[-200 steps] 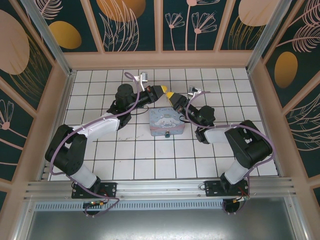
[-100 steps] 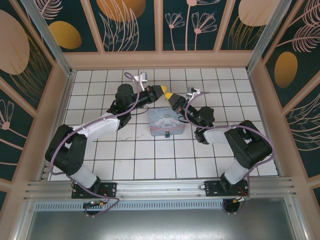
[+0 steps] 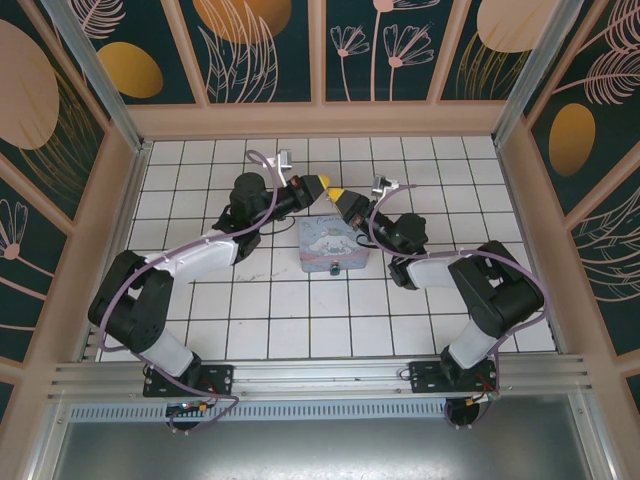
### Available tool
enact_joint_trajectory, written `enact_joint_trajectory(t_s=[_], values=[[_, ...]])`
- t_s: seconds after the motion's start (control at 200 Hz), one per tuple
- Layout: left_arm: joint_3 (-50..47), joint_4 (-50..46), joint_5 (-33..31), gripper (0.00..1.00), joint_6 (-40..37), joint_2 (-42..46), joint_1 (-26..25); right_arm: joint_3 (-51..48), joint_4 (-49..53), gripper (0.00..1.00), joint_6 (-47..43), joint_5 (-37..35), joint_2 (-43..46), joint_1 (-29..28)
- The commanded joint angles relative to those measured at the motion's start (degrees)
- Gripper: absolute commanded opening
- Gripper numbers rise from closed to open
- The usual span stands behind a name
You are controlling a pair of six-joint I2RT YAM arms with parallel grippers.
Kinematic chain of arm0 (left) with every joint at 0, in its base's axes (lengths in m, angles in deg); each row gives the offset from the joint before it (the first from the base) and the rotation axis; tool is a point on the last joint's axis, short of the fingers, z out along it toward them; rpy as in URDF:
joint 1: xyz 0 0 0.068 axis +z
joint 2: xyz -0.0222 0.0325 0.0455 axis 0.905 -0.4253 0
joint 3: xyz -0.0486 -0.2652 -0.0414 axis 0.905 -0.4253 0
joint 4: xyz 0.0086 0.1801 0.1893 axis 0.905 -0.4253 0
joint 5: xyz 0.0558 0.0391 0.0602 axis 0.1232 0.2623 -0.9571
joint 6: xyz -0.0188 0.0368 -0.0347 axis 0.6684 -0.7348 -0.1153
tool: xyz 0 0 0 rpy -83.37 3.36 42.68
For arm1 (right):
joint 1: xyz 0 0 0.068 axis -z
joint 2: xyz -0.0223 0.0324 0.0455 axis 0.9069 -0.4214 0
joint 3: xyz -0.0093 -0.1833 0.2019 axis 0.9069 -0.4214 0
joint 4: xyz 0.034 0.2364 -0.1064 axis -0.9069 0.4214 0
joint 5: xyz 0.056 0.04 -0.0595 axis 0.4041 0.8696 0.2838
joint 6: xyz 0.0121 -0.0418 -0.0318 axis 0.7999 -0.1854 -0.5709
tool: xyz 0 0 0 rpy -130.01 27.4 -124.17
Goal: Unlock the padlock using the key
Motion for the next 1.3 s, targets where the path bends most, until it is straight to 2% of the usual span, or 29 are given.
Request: enact_joint_trajectory(t_s=[0.0, 0.225, 0.335, 0.47, 0.555, 0.646, 0.666, 0.826, 1.111, 1.211, 1.296], values=[[-0.9, 2.6, 0.6, 0.00, 0.5, 2.5, -0.2, -0.8, 0.5, 0.00, -0.1, -2.2, 1.9, 0.0], [-0.9, 3.9, 1.6, 0.00, 1.5, 3.5, -0.3, -1.0, 0.0, 0.00, -0.2, -1.6, 1.7, 0.1], [-0.7, 3.1, 0.8, 0.24, 1.7, 4.1, -0.3, -1.2, -0.8, 0.00, -0.3, -0.6, 1.7, 0.1], [-0.7, 0.9, -1.2, 0.66, 1.4, 5.4, -0.2, -1.9, -0.2, 0.00, -0.7, 0.0, 2.8, 0.2], [-0.7, -0.9, -2.3, 0.82, 0.9, 6.3, -0.2, -2.4, 0.6, 0.00, -1.0, 0.4, 3.7, 0.2], [-0.2, -3.7, -3.0, 0.93, -0.3, 7.2, -0.2, -3.2, 1.5, 0.00, -1.1, 0.9, 4.8, 0.2], [-0.3, -4.4, -3.2, 0.98, -0.5, 7.5, -0.2, -3.5, 1.6, 0.00, -1.1, 1.0, 5.1, 0.2], [0.8, -10.8, -4.8, 0.99, -3.9, 8.4, -0.1, -5.2, 2.0, 0.00, -1.1, 1.9, 7.1, 2.1], [0.9, -12.5, -2.3, 0.99, -4.1, 6.3, -0.2, -5.0, 5.2, 0.00, -2.3, 4.5, 9.4, 2.1], [1.1, -11.9, -1.2, 0.95, -3.9, 5.9, -0.3, -4.6, 6.0, 0.00, -2.5, 5.1, 9.6, 2.0], [1.2, -10.8, -0.4, 0.88, -3.1, 5.3, -0.2, -4.3, 6.1, 0.00, -2.5, 5.5, 9.5, 1.9]])
